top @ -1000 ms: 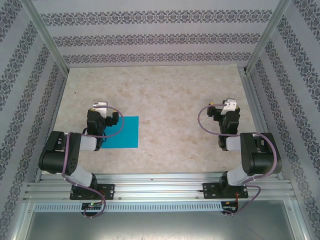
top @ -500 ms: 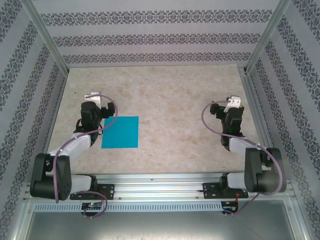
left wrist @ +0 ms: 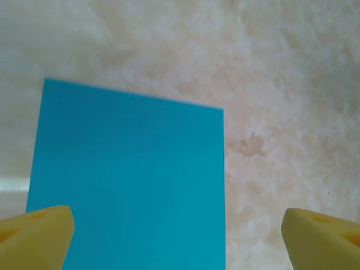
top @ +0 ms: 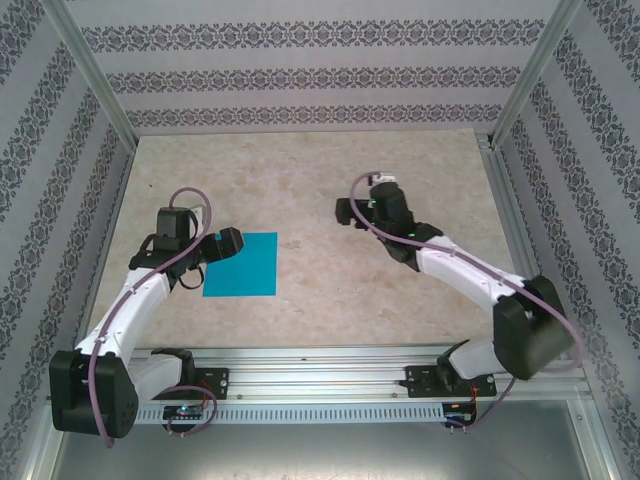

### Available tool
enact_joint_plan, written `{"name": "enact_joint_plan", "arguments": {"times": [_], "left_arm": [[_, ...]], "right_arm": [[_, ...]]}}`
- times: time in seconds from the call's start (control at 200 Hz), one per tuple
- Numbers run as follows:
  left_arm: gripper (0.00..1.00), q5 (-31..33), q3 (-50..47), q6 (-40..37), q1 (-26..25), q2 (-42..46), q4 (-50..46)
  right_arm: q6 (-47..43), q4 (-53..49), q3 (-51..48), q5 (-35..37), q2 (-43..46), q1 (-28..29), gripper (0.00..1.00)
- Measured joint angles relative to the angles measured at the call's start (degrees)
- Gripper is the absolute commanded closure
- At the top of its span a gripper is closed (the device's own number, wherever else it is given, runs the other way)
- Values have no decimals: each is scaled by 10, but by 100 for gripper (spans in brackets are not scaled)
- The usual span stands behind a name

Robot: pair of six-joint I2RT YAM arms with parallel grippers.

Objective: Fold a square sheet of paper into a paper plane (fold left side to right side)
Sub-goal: Pick up a square sheet of paper from the middle-left of the table.

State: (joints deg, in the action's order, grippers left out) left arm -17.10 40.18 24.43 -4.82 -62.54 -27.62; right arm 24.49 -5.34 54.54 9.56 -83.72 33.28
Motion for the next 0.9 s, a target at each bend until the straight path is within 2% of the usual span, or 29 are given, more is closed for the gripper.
{"name": "enact_joint_plan", "arguments": {"times": [0.135,0.28,0.59,0.824,0.899], "left_arm": [[14,-19,-33,17,0,-4,-26],[18,-25,-55,23,0,-37,-29],[25,-16,-85,47,0,-83,0],[27,-10,-96,48,0,-90,19],[31,-8,-96,49,0,-96,24]], "right_arm": [[40,-56,125,9,-134,86,2],[74,-100,236,9,-242,134,2],[104,-208,478,9,-448,159,2],[104,-260,541,8,-516,170,2],[106,-270,549,5,-525,178,3]]}}
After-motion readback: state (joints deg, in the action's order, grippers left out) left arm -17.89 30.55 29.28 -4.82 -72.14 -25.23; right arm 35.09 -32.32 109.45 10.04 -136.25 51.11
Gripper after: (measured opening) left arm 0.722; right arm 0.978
